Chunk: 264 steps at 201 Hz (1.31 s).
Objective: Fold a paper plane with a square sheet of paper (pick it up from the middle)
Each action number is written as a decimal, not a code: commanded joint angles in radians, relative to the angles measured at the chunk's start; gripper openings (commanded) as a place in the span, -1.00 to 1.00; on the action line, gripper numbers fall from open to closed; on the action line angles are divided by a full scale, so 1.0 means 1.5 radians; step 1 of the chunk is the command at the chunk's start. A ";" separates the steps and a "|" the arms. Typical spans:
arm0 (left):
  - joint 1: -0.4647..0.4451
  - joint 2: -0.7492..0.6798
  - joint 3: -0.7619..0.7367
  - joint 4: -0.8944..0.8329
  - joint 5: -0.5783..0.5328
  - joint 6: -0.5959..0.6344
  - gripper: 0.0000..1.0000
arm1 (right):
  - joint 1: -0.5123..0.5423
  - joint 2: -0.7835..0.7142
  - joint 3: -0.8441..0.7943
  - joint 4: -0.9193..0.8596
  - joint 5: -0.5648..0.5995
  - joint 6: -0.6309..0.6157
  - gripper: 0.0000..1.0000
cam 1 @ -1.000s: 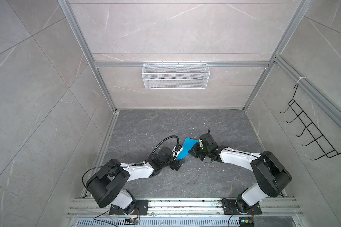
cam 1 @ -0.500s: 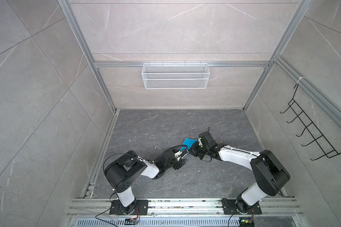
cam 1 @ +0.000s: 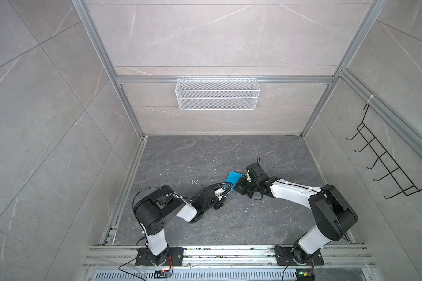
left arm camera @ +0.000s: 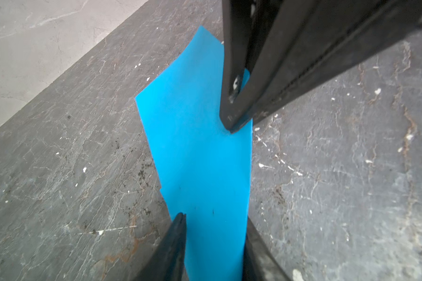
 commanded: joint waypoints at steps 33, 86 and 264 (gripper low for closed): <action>-0.001 -0.003 0.006 -0.004 0.018 -0.003 -0.57 | -0.004 0.028 0.036 -0.017 -0.015 -0.009 -0.51; 0.000 -0.005 0.013 -0.025 0.028 -0.007 -0.64 | -0.007 0.049 0.039 -0.019 -0.027 -0.015 -0.40; 0.006 -0.037 0.029 -0.113 0.053 -0.012 -0.73 | -0.012 0.043 0.043 -0.043 -0.023 -0.015 -0.68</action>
